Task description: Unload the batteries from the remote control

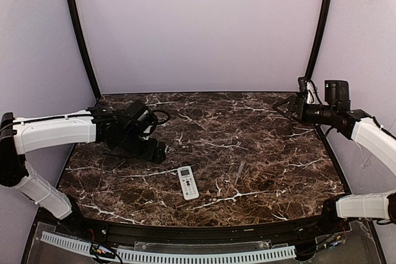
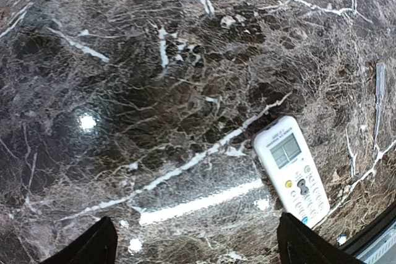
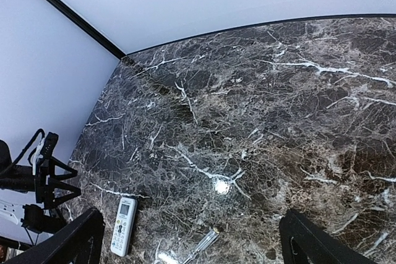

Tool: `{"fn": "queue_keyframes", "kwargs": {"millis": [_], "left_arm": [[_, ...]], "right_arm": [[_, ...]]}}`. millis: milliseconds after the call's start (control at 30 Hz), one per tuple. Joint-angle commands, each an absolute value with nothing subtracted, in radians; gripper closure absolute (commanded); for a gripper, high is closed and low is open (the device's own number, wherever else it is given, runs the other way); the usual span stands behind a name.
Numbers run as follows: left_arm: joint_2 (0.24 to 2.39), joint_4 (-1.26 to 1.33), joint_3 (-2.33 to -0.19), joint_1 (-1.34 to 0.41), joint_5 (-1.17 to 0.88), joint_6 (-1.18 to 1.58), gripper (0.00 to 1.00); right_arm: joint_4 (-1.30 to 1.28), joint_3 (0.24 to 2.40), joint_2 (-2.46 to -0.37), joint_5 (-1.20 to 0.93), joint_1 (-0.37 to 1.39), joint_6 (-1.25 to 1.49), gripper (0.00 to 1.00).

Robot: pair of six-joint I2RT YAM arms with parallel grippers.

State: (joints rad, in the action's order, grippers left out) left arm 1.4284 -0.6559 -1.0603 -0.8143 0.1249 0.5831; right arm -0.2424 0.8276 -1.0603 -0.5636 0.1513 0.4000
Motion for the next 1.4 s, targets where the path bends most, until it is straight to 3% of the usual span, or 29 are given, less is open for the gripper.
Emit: {"fn": "queue_keyframes", "kwargs": {"millis": [0, 533, 1100, 1367], "left_arm": [[1.487, -0.691, -1.116, -0.888, 0.166, 0.691, 0.1], [1.724, -0.717, -1.27, -1.041, 0.24, 1.054, 0.13], [1.914, -0.654, -1.357, -1.087, 0.184, 1.133, 0.13], [1.98, -0.654, -1.382, -1.086, 0.145, 1.136, 0.18]], "right_arm": [[-0.251, 0.816, -1.06, -0.512, 0.186, 0.412, 0.01], [-0.256, 0.767, -1.035, -0.437, 0.235, 0.421, 0.01], [-0.292, 0.721, -1.019, -0.389, 0.235, 0.377, 0.01], [-0.303, 0.722, -1.017, -0.384, 0.234, 0.36, 0.01]]}}
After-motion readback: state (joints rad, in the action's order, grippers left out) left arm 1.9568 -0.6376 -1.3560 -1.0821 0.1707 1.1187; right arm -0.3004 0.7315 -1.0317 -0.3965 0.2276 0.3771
